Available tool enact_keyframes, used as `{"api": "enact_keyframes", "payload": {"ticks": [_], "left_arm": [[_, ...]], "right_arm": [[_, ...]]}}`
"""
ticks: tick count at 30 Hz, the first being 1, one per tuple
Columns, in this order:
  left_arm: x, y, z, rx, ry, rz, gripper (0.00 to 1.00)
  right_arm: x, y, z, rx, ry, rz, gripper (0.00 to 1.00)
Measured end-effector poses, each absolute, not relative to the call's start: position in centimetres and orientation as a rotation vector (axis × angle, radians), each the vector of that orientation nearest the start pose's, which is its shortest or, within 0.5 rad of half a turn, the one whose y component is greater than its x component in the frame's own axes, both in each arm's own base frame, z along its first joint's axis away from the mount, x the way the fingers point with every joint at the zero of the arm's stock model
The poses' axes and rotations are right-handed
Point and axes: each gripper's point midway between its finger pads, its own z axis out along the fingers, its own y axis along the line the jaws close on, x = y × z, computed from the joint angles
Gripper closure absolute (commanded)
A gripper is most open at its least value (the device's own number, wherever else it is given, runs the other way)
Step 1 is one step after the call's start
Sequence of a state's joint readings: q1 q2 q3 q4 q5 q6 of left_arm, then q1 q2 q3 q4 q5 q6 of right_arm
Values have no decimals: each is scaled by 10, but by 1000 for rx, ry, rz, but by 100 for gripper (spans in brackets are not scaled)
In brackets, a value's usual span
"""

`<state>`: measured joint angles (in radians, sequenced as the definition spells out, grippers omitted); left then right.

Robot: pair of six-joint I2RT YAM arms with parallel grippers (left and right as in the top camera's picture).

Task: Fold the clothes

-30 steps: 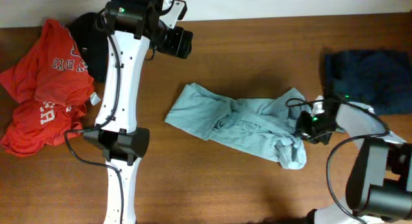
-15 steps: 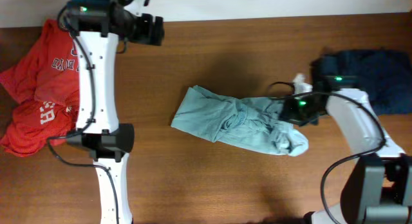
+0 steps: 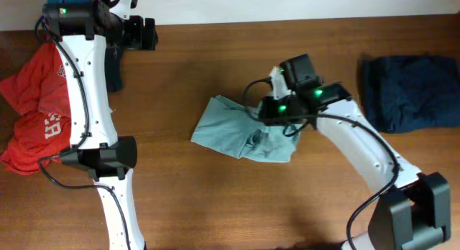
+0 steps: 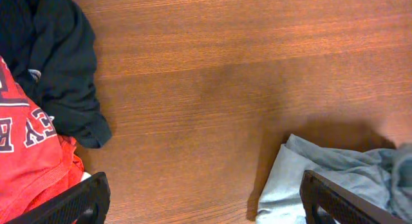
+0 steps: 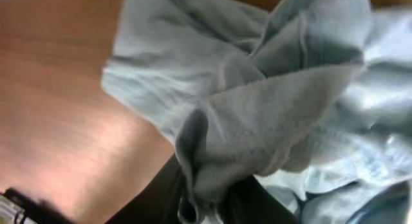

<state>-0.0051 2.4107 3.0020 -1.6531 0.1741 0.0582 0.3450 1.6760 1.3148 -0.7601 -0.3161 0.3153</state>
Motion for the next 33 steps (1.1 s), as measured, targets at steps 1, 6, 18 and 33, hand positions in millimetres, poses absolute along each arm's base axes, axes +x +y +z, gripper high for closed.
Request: {"api": "enact_keyframes", "payload": {"ticks": [1,6,18,33], "left_arm": [[505,-32,264,143,2618,-211,6],[505,-33,264,143,2619,-211,6],[503,-33,263,140,2625,-212,6],[501,-33,261,139,2637,-214,6]], "right_arm": [[360,191,133,-156,2737,624,80],[369,216,140,-204,2665,654,80],[388,267,159,-310,2472,737,79],[384,323,105,-428,2489,758,80]]}}
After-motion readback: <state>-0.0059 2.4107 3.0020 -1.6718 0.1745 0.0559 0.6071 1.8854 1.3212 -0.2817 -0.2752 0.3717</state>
